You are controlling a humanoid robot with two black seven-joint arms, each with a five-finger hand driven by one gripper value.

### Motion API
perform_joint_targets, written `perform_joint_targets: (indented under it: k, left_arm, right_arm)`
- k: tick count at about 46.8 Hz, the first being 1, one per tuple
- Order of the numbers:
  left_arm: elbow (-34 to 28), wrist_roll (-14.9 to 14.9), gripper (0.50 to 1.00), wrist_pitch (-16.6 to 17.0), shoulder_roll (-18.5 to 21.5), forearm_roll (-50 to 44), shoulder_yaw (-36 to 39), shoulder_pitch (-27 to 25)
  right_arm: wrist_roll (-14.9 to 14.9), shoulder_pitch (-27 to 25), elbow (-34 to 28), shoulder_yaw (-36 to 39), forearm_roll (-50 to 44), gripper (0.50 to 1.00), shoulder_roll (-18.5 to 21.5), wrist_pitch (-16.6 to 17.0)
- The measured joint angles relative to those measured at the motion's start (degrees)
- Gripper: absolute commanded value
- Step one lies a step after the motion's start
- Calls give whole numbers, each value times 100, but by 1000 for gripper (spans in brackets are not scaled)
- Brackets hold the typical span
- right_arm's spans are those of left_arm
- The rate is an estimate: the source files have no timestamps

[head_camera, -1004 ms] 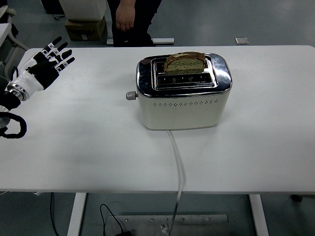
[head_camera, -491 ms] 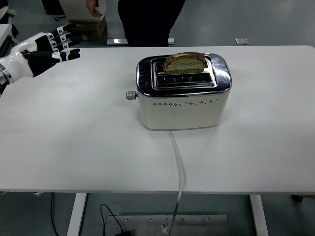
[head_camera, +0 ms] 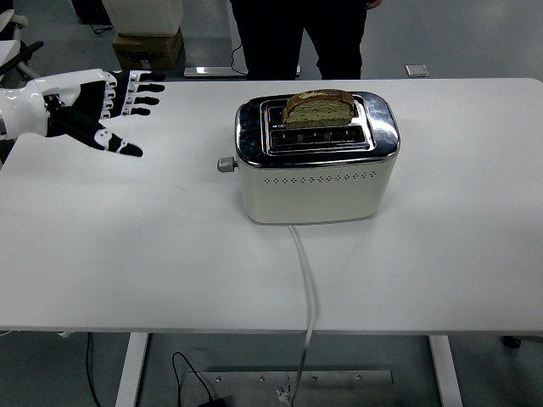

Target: Press down toaster

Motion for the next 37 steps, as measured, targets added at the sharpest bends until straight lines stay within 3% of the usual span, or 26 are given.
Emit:
perform_joint_targets:
  k: [10, 20, 37]
  left_arm:
    - [-91, 5, 1000, -347, 80, 933, 4, -2]
    - [-87, 5, 1000, -360, -29, 1454, 81, 41]
    - [-20, 70, 1000, -335, -617, 1656, 105, -1]
  right_arm:
    - [-2, 1, 1, 4, 0, 998, 0, 0]
    - [-2, 1, 1, 2, 0, 1000, 0, 0]
    - [0, 1, 1, 0, 0, 998, 0, 0]
